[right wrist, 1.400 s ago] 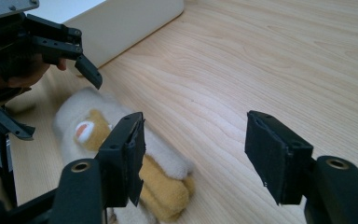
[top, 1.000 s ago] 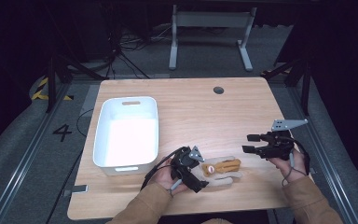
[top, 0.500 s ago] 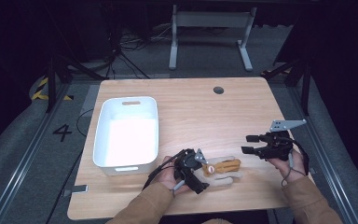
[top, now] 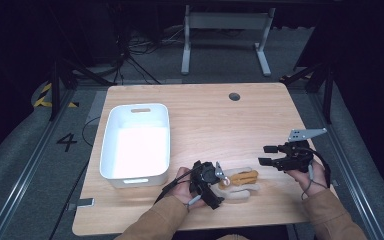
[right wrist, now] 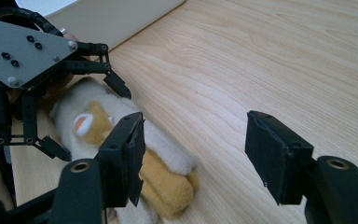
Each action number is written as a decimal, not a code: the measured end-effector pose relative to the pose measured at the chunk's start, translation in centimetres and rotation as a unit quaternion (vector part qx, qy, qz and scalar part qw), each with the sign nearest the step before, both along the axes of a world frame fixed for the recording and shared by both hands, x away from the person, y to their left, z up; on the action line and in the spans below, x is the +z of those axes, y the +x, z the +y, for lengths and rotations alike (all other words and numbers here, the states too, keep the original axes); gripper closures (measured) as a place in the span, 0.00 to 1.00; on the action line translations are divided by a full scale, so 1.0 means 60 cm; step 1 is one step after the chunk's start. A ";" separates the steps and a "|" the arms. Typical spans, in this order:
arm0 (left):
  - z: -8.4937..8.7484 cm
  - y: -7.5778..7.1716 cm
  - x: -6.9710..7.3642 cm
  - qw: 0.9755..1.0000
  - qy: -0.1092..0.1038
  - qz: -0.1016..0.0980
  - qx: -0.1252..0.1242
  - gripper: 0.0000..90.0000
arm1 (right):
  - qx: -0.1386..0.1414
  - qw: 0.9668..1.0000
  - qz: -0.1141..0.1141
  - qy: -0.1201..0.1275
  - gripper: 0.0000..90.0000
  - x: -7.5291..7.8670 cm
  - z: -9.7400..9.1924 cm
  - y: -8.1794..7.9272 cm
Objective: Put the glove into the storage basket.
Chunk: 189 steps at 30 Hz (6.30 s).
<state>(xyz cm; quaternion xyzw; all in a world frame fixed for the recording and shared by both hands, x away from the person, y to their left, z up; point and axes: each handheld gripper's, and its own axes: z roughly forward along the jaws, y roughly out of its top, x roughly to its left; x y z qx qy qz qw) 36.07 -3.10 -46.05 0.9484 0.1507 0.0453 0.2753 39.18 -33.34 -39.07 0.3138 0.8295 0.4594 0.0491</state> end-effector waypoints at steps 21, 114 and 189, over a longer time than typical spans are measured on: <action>-0.007 -0.003 0.025 0.999 0.032 0.013 -0.011 0.38 | -0.001 1.000 -0.004 -0.010 0.43 -0.002 0.004 -0.001; 0.090 0.082 0.206 0.966 -0.074 0.103 0.224 0.78 | -0.031 0.991 0.007 -0.129 0.87 -0.042 0.036 0.050; 0.260 0.130 0.310 0.866 -0.063 0.110 0.483 0.77 | -0.025 0.985 0.041 -0.166 0.97 -0.055 0.033 0.075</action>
